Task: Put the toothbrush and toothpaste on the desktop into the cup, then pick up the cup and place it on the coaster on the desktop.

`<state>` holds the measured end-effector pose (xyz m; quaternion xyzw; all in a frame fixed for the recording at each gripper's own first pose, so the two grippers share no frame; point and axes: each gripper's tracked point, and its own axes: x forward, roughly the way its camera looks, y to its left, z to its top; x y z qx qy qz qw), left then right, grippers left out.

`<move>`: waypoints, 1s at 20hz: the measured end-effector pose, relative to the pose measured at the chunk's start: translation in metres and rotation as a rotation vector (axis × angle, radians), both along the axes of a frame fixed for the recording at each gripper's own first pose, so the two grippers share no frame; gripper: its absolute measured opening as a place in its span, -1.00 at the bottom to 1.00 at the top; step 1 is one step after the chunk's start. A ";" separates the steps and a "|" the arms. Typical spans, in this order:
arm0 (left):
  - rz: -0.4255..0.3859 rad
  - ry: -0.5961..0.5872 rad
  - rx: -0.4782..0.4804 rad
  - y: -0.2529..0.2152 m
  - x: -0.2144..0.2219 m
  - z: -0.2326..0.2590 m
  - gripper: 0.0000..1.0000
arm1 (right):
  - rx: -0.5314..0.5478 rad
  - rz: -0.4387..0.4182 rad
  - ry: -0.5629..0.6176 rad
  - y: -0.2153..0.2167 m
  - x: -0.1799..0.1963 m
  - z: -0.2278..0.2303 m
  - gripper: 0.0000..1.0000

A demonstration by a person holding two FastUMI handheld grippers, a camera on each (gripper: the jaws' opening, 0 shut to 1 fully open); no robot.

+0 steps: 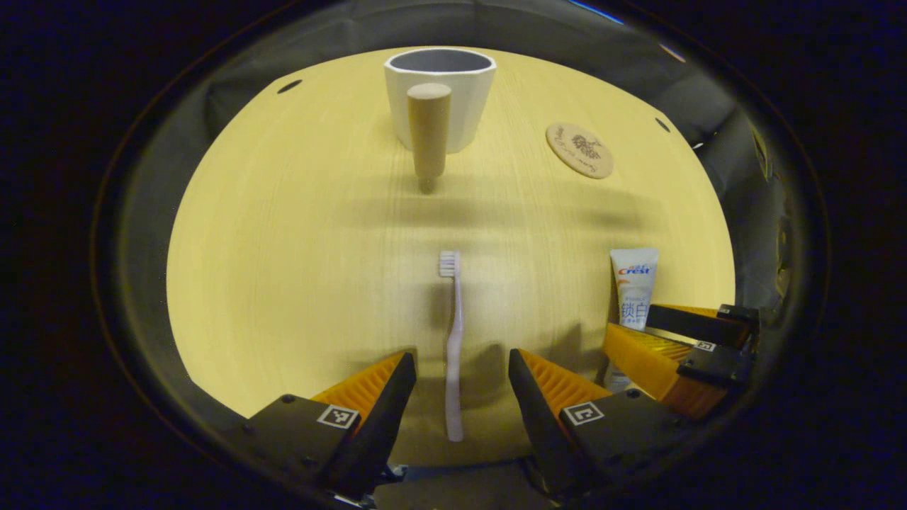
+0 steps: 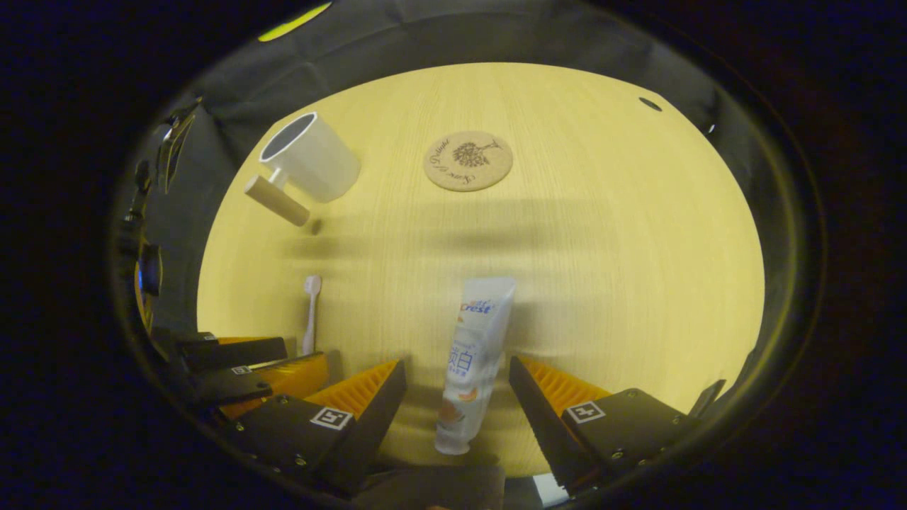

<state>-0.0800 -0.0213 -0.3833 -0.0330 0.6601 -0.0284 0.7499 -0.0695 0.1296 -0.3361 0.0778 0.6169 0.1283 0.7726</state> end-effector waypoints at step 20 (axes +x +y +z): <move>0.029 0.003 0.085 0.020 -0.002 -0.011 -0.82 | -0.045 0.017 0.004 -0.010 0.002 -0.019 -0.12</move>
